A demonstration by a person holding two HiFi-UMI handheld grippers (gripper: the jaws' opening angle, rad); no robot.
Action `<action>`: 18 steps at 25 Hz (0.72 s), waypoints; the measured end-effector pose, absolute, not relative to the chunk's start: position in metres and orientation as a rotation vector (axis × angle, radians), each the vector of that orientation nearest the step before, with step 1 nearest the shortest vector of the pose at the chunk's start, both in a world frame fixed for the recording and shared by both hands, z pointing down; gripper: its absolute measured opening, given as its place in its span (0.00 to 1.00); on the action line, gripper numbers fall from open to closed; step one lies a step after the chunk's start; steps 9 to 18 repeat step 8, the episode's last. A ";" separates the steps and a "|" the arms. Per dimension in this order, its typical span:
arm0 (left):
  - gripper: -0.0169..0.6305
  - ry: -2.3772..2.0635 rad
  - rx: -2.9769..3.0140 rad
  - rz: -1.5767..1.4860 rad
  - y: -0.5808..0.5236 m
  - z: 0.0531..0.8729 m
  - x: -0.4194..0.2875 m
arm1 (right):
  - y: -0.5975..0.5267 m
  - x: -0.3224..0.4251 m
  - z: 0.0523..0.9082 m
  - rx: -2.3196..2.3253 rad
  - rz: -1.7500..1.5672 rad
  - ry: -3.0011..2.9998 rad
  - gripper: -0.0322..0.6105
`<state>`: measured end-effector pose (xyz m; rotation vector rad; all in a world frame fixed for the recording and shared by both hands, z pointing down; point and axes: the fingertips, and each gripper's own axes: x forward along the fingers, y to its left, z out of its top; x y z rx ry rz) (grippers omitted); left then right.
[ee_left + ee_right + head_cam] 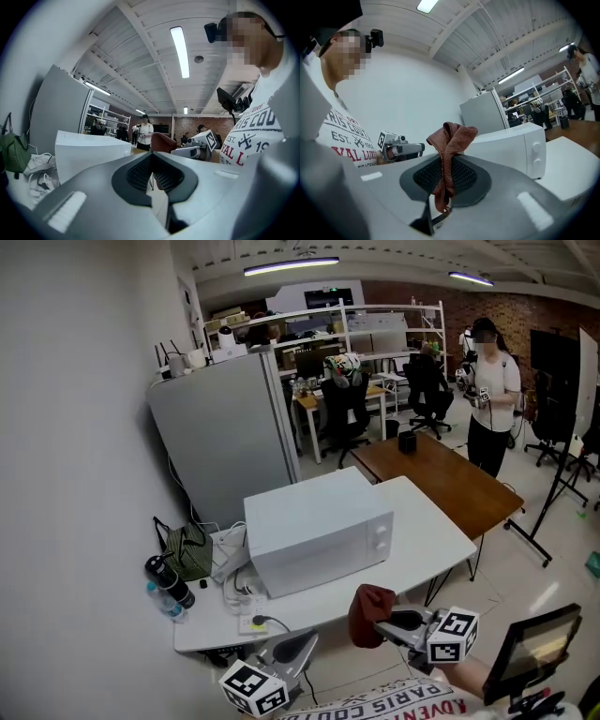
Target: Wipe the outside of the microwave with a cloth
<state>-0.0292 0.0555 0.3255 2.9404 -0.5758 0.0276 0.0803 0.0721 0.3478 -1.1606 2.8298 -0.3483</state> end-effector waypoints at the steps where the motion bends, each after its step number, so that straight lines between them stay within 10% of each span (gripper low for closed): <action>1: 0.04 -0.576 2.946 0.031 0.057 0.326 -0.030 | 0.072 0.080 0.348 -1.158 -0.350 2.825 0.11; 18: 0.04 -0.588 2.946 0.054 0.066 0.329 -0.037 | 0.077 0.077 0.352 -1.153 -0.374 2.808 0.11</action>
